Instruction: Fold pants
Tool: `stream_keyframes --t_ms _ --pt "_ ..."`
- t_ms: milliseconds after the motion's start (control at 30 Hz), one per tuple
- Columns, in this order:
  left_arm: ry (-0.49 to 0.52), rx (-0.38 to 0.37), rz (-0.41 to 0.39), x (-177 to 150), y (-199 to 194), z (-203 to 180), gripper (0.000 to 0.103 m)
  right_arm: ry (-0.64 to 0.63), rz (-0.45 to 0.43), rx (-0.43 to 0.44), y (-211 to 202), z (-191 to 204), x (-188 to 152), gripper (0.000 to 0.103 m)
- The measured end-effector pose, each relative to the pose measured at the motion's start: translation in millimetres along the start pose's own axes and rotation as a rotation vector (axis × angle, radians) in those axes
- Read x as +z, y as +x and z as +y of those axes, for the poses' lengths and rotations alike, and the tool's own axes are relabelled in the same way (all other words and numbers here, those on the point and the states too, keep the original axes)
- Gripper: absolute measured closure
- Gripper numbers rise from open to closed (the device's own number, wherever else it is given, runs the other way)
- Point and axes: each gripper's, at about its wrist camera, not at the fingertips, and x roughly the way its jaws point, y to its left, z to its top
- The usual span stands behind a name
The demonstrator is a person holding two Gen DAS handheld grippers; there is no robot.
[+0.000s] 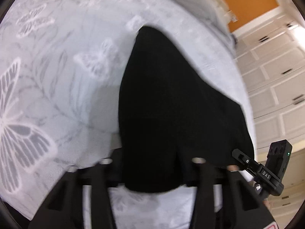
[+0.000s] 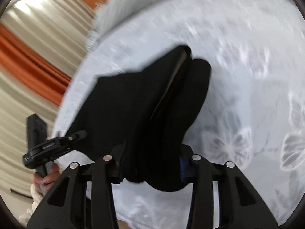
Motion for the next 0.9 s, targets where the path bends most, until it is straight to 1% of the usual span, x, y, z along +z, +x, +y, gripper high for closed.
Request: stream_keyframes --t_ms 33,67,100,133,167,200,233,267,300,333,367,400,433,467,500,533,567,600,633,667,700,733,767,800,833,867,900 --pt "0.01 -0.028 -0.023 0.5 -11.0 -4.0 0.075 -0.019 -0.015 0.024 -7.6 5.4 -0.2 0.065" --pt "0.025 -0.054 -0.055 0.6 -23.7 -7.1 0.075 -0.026 -0.014 0.028 -9.4 6.1 -1.6 0.06" --pt "0.03 -0.067 -0.066 -0.3 -30.0 -7.1 0.073 -0.025 0.006 0.017 -6.2 2.7 -3.8 0.055" --pt "0.026 -0.067 -0.056 -2.9 -31.3 -4.2 0.071 -0.02 0.046 -0.02 2.2 -4.8 -8.3 0.047" --pt "0.017 -0.041 -0.022 -6.5 -24.0 0.9 0.066 0.007 0.092 -0.131 15.6 -18.0 -14.6 0.039" --pt "0.004 0.016 0.022 -10.7 -12.2 6.6 0.063 0.025 0.108 -0.2 23.0 -24.5 -15.5 0.033" --pt "-0.017 0.063 0.047 -14.3 -4.7 11.2 0.061 0.039 0.08 -0.192 20.1 -26.8 -15.5 0.036" --pt "-0.034 0.075 0.047 -18.0 -1.0 13.2 0.06 0.027 0.017 -0.188 7.4 -20.1 -11.7 0.04" --pt "-0.024 0.079 0.018 -17.9 -6.4 9.5 0.06 -0.032 -0.061 -0.217 -7.2 -7.6 -7.9 0.04" --pt "0.003 0.084 -0.022 -16.8 -16.0 1.8 0.06 -0.082 -0.123 -0.238 -17.7 3.3 -6.1 0.04" --pt "0.035 0.094 -0.082 -15.9 -28.6 -7.2 0.059 -0.156 -0.208 -0.248 -32.9 21.0 -3.1 0.046" --pt "0.056 0.108 -0.16 -15.5 -41.8 -16.0 0.057 -0.191 -0.232 -0.224 -37.4 32.6 0.9 0.051" --pt "0.077 0.115 -0.238 -14.0 -52.8 -25.3 0.054 -0.209 -0.232 -0.192 -36.5 41.1 6.3 0.058" --pt "0.098 0.106 -0.285 -10.3 -57.9 -33.1 0.05 -0.219 -0.219 -0.158 -31.1 48.5 13.5 0.061" --pt "0.121 0.096 -0.311 -7.4 -59.8 -42.3 0.049 -0.223 -0.204 -0.135 -22.2 54.1 20.6 0.068" --pt "0.151 0.087 -0.326 -2.4 -59.0 -53.8 0.048 -0.229 -0.177 -0.116 -9.1 59.6 28.3 0.072" --pt "0.18 0.093 -0.337 3.9 -52.9 -64.8 0.046 -0.231 -0.139 -0.107 8.1 63.4 35.5 0.072" --pt "0.201 0.122 -0.337 10.7 -41.9 -73.3 0.041 -0.227 -0.106 -0.117 25.0 61.7 41.5 0.072" --pt "0.218 0.164 -0.313 17.9 -26.2 -78.8 0.04 -0.225 -0.081 -0.144 40.8 60.6 47.0 0.072" --pt "0.212 0.211 -0.28 23.2 -7.7 -79.7 0.04 -0.219 -0.047 -0.204 58.5 54.5 50.0 0.078" --pt "0.197 0.238 -0.244 28.4 5.0 -71.8 0.04 -0.166 0.005 -0.296 81.0 32.0 53.7 0.083" --pt "0.163 0.287 -0.158 36.1 33.4 -63.6 0.04 -0.101 -0.009 -0.281 81.9 16.9 58.4 0.093" --pt "0.148 0.309 -0.143 37.5 41.7 -53.8 0.04 -0.015 -0.041 -0.248 75.5 5.5 63.9 0.098" --pt "0.172 0.345 -0.177 35.6 43.3 -54.6 0.04 0.019 -0.05 -0.246 71.2 6.8 66.4 0.097" --pt "0.214 0.387 -0.208 33.3 40.3 -63.0 0.04 0.012 -0.086 -0.251 57.0 12.5 65.5 0.092" --pt "0.234 0.398 -0.211 33.2 37.3 -66.0 0.04 -0.024 -0.112 -0.235 44.0 21.5 62.6 0.092" --pt "0.253 0.359 -0.216 28.8 29.2 -72.0 0.04 -0.051 -0.121 -0.208 36.4 27.7 58.6 0.092"
